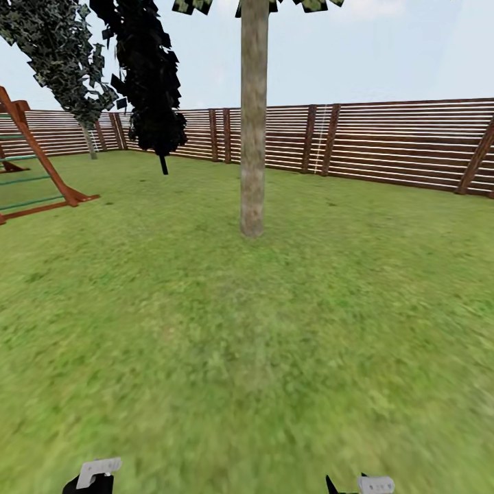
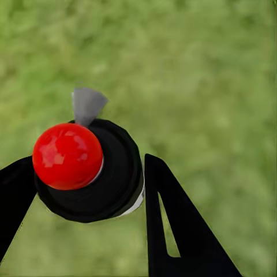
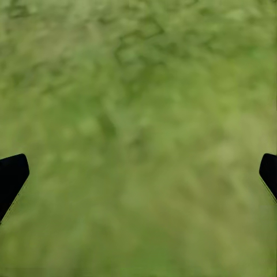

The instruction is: In the garden, pick up the pesticide atomizer on the floor and spray pesticide onto both trees until each tree trunk is fully covered.

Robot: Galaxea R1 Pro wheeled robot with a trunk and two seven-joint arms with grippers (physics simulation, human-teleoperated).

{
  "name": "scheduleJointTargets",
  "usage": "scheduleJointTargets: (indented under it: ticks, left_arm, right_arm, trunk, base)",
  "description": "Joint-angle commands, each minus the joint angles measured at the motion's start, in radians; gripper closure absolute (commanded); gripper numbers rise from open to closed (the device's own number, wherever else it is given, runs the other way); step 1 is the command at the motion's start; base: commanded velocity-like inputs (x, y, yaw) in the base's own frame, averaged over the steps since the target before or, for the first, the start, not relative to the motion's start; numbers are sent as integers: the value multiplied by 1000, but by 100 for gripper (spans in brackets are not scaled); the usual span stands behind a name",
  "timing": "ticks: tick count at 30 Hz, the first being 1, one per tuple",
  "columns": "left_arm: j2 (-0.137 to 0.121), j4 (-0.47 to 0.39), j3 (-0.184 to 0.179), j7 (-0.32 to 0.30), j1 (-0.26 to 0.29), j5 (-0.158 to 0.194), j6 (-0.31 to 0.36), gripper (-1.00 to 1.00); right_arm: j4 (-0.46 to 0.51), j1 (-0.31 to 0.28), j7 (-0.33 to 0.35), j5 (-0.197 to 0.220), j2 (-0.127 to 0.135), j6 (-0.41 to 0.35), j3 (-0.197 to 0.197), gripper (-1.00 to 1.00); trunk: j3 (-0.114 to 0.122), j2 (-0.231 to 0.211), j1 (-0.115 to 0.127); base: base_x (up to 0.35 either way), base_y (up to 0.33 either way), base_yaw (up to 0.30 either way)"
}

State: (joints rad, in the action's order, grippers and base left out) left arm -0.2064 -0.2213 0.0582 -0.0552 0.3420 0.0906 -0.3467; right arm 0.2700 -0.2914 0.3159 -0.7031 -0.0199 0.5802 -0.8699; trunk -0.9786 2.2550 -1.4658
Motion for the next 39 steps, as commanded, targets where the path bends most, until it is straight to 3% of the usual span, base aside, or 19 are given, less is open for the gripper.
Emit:
scheduleJointTargets:
  ticks: [1,39]
  left_arm:
    - [0,-1,0,0,0,1,0,100]
    - [-1,-1,0,0,0,-2,0,100]
  right_arm:
    - [0,0,0,0,0,0,0,-100]
    - [0,0,-1,-1,0,0,0,-100]
  trunk:
    - [0,0,0]
    - [0,0,0]
  base:
    - [339,0,0]
    - [339,0,0]
